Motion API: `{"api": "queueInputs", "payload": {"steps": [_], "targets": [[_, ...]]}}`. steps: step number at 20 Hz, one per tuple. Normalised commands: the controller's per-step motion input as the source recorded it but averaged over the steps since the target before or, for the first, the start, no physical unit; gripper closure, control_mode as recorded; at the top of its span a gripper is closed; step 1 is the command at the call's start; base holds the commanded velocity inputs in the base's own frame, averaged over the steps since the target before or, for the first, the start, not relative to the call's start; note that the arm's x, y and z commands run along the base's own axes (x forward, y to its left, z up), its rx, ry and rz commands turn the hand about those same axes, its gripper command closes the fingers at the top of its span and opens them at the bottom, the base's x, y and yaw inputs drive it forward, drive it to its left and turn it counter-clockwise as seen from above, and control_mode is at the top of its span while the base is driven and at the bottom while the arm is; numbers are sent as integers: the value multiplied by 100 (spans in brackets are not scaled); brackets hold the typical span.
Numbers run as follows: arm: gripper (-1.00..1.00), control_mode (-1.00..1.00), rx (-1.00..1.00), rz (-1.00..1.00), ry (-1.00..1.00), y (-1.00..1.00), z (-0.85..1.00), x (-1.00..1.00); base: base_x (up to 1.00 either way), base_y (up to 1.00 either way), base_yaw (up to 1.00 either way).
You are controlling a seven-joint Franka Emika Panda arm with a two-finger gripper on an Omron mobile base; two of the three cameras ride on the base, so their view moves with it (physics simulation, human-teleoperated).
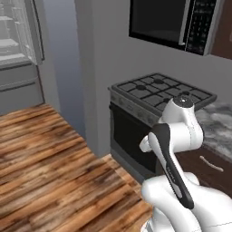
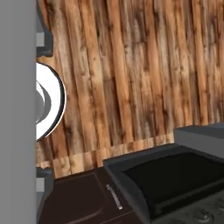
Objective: Retrieve the sausage and cheese from the fridge and place them on the cutting board on the counter.
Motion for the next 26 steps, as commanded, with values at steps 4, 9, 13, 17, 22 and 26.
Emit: {"api": "queueInputs", "payload": {"steps": [4,9,13,17,22,26], "targets": [[-100,100,0,0,0,0,0,0,100,31,34],[-100,100,0,0,0,0,0,0,100,4,31],[-100,100,0,0,0,0,0,0,100,0,12],[-100,100,0,0,0,0,0,0,100,5,12],[-100,100,0,0,0,0,0,0,100,10,9],[-100,100,0,0,0,0,0,0,100,8,19]]}}
